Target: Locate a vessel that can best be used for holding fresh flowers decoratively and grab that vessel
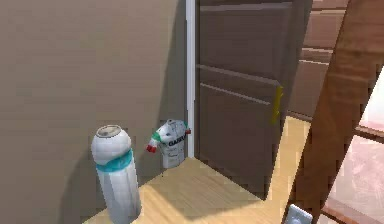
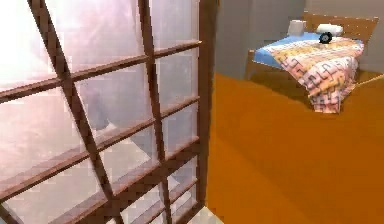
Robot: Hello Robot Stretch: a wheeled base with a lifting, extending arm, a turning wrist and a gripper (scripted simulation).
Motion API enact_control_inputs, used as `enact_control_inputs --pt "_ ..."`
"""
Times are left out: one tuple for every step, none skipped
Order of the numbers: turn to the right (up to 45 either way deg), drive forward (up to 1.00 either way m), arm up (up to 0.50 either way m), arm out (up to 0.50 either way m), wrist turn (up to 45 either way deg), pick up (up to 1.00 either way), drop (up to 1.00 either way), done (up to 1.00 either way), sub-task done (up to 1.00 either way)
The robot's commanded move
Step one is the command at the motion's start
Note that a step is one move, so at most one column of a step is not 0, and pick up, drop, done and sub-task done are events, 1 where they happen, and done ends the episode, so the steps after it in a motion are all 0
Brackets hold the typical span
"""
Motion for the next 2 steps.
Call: enact_control_inputs --pt "0.0 0.5 0.0 0.0 0.0 0.0 0.0 0.0 0.0" --pt "45.0 0.0 0.0 0.0 0.0 0.0 0.0 0.0 0.0"
